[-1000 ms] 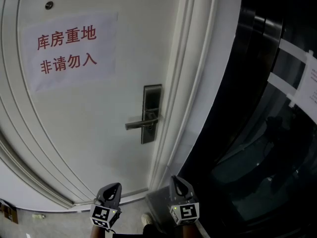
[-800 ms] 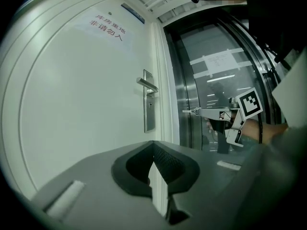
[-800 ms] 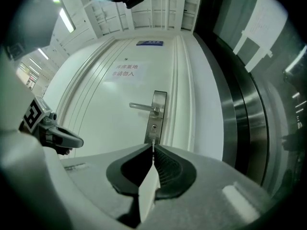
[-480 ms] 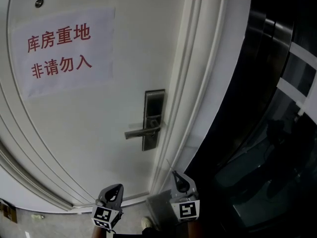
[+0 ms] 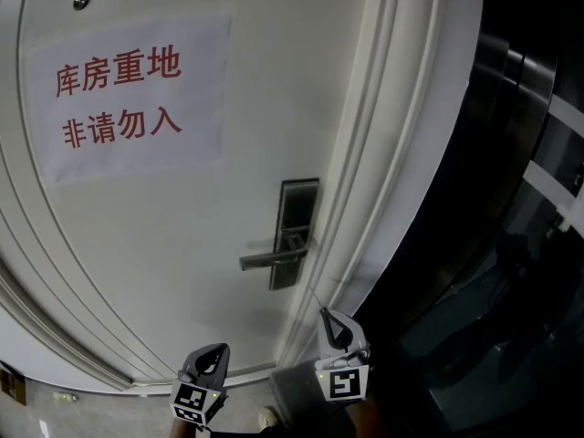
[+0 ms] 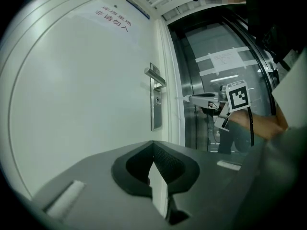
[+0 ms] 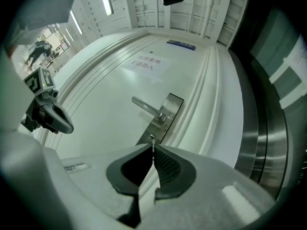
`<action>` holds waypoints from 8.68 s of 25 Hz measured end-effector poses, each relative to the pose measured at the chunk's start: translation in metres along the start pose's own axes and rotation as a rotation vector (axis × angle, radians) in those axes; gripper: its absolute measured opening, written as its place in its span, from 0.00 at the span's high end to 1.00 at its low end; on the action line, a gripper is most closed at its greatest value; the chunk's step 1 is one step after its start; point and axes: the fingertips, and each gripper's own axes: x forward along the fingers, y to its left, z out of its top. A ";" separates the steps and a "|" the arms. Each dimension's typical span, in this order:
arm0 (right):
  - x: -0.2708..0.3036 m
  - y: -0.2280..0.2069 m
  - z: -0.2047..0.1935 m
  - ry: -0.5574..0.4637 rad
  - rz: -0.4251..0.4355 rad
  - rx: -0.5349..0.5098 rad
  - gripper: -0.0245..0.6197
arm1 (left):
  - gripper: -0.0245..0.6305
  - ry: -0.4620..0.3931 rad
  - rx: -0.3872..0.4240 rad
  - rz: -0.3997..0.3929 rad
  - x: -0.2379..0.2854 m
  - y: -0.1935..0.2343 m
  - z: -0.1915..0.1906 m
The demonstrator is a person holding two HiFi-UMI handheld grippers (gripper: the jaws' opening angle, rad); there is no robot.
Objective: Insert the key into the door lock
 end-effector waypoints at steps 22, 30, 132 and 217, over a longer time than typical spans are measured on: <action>0.057 0.011 0.011 0.000 0.038 -0.475 0.95 | 0.96 0.012 -0.020 0.052 0.004 0.019 -0.008; 0.067 0.013 0.003 0.026 0.019 -0.603 0.95 | 0.96 0.010 -0.029 0.055 0.008 0.020 -0.010; 0.118 0.015 -0.012 0.163 -0.027 -0.909 0.85 | 0.96 -0.009 -0.071 0.077 0.005 0.040 -0.014; -0.116 0.091 -0.003 0.105 -0.009 0.434 0.96 | 0.96 -0.058 0.036 -0.022 -0.110 -0.055 0.029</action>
